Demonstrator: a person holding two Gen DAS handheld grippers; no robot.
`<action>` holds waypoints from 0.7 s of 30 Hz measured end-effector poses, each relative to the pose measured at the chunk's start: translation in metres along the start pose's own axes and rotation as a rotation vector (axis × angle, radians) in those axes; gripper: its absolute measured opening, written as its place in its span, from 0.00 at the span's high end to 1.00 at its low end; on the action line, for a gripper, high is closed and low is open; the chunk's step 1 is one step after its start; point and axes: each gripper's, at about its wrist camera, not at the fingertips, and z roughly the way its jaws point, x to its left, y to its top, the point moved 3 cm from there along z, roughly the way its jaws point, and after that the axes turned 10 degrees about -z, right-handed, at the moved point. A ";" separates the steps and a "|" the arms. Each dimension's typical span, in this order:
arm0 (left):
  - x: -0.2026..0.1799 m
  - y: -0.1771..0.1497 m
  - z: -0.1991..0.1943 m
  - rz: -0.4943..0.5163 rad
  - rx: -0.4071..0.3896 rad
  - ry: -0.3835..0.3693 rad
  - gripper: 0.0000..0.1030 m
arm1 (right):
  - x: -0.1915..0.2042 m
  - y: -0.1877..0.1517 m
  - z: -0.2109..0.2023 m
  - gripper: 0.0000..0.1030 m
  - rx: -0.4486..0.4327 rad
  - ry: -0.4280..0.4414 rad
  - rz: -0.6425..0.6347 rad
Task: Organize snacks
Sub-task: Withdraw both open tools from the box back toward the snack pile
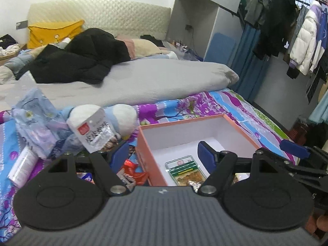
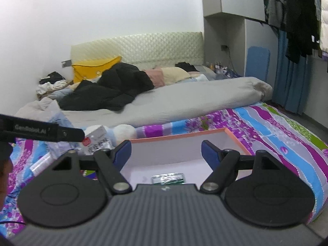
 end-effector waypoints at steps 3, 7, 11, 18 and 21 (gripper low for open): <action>0.014 -0.004 -0.013 -0.024 -0.013 0.005 0.24 | 0.015 -0.005 -0.002 0.26 -0.013 -0.009 -0.022; 0.029 -0.015 -0.027 -0.015 -0.016 0.023 0.24 | 0.030 -0.015 -0.006 0.26 -0.014 0.002 -0.024; 0.041 -0.027 -0.038 -0.013 -0.021 0.040 0.24 | 0.046 -0.022 -0.012 0.26 -0.020 0.021 -0.032; 0.064 -0.051 -0.051 -0.041 -0.017 0.055 0.24 | 0.073 -0.036 -0.020 0.26 -0.033 0.046 -0.037; 0.076 -0.062 -0.055 -0.039 -0.002 0.067 0.24 | 0.083 -0.041 -0.022 0.26 -0.023 0.064 -0.039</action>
